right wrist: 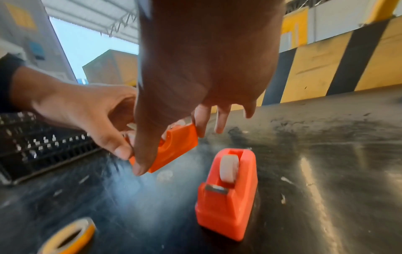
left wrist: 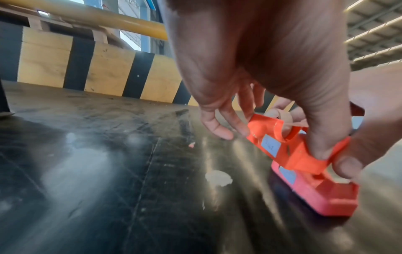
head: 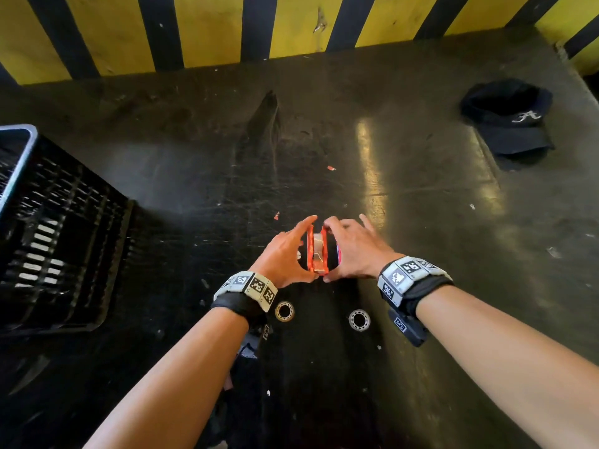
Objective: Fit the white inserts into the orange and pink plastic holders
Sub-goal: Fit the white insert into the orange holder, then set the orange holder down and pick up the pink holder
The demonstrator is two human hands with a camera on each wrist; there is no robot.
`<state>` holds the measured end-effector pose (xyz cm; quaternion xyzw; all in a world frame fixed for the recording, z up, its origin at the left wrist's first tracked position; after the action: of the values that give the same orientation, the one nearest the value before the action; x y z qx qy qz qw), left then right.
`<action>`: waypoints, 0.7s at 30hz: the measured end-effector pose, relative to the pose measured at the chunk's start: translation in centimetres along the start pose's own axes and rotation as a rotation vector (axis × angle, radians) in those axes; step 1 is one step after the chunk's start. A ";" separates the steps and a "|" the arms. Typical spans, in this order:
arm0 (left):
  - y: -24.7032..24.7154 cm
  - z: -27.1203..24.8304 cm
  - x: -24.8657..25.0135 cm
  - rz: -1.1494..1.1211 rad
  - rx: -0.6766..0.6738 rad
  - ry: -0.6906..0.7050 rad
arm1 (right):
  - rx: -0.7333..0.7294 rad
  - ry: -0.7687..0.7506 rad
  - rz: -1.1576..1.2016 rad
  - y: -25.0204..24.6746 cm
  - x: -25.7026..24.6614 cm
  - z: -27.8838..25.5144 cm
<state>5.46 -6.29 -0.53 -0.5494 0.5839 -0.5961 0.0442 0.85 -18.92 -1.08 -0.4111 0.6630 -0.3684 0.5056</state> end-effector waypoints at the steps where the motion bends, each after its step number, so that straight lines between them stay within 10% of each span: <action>1: 0.3 0.4 -0.5 0.011 0.008 -0.014 | 0.001 0.002 -0.036 0.5 0.1 0.4; 21: 2.5 1.8 -4.1 0.043 -0.018 -0.086 | -0.101 0.126 0.013 2.1 6.5 -0.1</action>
<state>6.90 -5.41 -5.45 -0.5624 0.5983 -0.5654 0.0772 -0.60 -24.06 -5.36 -0.4078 0.7140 -0.3565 0.4437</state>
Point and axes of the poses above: each hand's wrist, its own z-axis towards the middle knuckle, its own y-axis out of the palm, x = y × z, the point moved 9 cm from there along z, towards the middle knuckle, and after that the axes turned 9 degrees about x, right-handed, at the moved point
